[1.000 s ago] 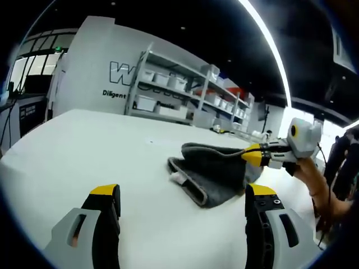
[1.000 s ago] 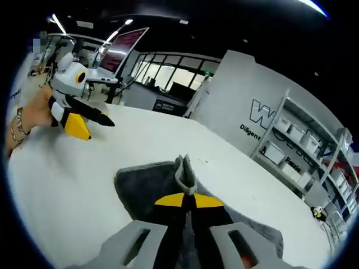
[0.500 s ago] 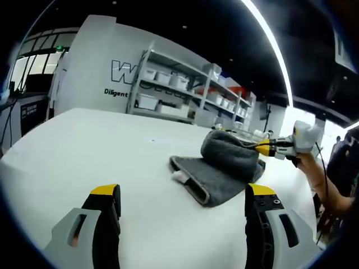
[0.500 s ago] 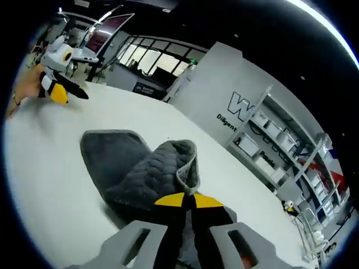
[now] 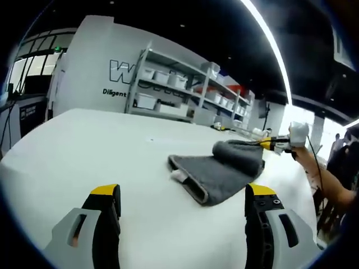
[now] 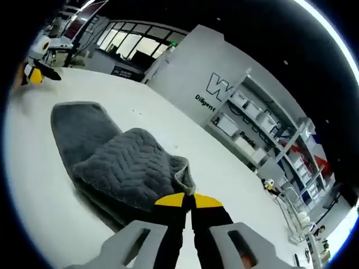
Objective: Open the folded towel by lifting each exposed corner and separating the folded layers until the towel lies flat within the target outline without major curled edges
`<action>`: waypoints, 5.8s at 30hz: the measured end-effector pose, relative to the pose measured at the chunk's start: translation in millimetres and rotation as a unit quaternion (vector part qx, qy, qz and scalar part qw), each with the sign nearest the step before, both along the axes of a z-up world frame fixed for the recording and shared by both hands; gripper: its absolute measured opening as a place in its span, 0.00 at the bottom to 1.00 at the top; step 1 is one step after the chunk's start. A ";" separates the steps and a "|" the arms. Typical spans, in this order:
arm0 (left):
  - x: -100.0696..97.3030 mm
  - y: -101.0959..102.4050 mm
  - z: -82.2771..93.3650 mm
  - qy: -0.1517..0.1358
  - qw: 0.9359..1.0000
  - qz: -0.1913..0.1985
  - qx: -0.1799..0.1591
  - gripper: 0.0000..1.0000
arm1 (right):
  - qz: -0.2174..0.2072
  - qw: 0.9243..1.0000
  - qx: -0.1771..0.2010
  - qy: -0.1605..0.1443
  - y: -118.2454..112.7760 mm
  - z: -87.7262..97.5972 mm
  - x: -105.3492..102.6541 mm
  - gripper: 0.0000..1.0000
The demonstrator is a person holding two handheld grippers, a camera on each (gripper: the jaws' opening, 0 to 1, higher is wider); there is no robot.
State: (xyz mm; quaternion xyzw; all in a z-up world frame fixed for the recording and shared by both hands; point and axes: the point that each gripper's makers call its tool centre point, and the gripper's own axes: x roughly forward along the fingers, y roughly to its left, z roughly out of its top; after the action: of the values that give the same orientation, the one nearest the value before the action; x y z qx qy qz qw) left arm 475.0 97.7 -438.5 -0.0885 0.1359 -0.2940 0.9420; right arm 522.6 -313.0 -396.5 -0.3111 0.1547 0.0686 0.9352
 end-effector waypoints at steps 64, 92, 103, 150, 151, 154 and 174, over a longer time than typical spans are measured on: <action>-3.7 -3.3 -6.9 0.004 1.000 -0.001 0.029 0.89 | -0.110 0.981 0.155 -0.033 -124.5 -13.6 -31.9 0.46; -3.0 -3.9 -2.2 -0.013 0.999 -0.008 0.046 0.89 | 0.052 0.982 0.182 0.008 52.0 -9.8 -34.2 1.00; 2.6 -5.2 1.2 -0.046 0.993 0.012 0.106 0.87 | 0.082 0.982 0.166 -0.019 59.4 0.7 -45.3 0.96; 19.1 -88.5 -53.7 0.058 0.989 -0.037 0.129 0.36 | 0.112 0.976 0.187 0.009 72.1 -9.1 -62.8 0.94; 19.8 -88.8 -53.6 0.058 0.989 -0.035 0.130 0.36 | 0.112 0.976 0.188 0.009 72.2 -9.7 -62.7 0.94; 18.6 -89.8 -54.1 0.056 0.989 -0.035 0.135 0.34 | 0.111 0.976 0.189 0.013 72.1 -12.2 -61.9 0.94; 14.8 -94.1 -51.3 0.041 0.982 -0.067 0.173 0.08 | 0.132 0.972 0.193 0.037 84.7 -26.2 -59.2 0.95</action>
State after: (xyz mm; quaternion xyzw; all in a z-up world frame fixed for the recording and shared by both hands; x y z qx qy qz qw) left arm 489.8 3.6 -489.9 0.0727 0.2289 -0.3243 0.9150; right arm 463.3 -228.3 -422.7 -0.1399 0.1309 0.2316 0.9538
